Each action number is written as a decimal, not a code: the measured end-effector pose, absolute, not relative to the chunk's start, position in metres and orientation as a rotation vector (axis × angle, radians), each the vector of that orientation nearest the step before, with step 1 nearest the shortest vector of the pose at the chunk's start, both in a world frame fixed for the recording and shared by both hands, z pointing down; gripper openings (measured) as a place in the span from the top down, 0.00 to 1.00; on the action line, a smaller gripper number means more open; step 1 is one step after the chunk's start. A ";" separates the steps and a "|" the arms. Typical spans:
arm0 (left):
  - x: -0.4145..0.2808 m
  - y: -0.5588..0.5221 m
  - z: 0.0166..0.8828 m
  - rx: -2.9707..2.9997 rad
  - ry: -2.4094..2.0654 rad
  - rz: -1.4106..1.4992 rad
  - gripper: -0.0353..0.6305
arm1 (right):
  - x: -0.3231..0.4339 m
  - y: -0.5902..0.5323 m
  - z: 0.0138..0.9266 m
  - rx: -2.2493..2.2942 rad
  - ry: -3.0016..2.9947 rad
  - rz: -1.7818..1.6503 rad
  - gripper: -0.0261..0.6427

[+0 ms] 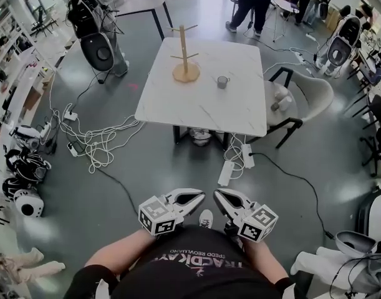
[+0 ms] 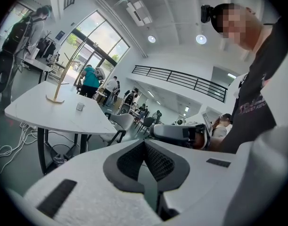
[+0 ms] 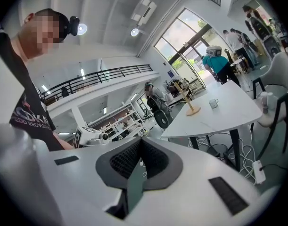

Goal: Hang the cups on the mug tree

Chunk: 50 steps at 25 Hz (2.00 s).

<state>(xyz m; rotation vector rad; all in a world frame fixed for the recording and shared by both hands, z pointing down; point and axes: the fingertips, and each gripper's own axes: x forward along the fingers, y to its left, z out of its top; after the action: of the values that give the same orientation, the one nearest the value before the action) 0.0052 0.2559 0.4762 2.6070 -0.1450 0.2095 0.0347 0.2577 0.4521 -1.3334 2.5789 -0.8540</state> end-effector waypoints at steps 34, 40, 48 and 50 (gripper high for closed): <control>0.014 0.166 0.477 2.595 -0.250 0.186 0.95 | 0.053 0.166 0.461 -1.292 2.570 -0.893 0.95; -0.009 0.125 0.484 2.594 -0.222 0.194 0.95 | 0.036 0.120 0.463 -1.332 2.557 -0.870 0.95; -0.034 0.074 0.482 2.608 -0.174 0.172 0.95 | 0.017 0.071 0.460 -1.417 2.527 -0.833 0.95; -0.040 0.067 0.480 2.612 -0.154 0.167 0.95 | 0.012 0.063 0.460 -1.441 2.517 -0.826 0.95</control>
<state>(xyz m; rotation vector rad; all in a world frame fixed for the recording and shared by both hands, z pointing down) -0.0395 0.0669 0.4795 2.6119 -0.1540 0.1667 0.0125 0.0629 0.4600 -1.4410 2.5168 -0.8265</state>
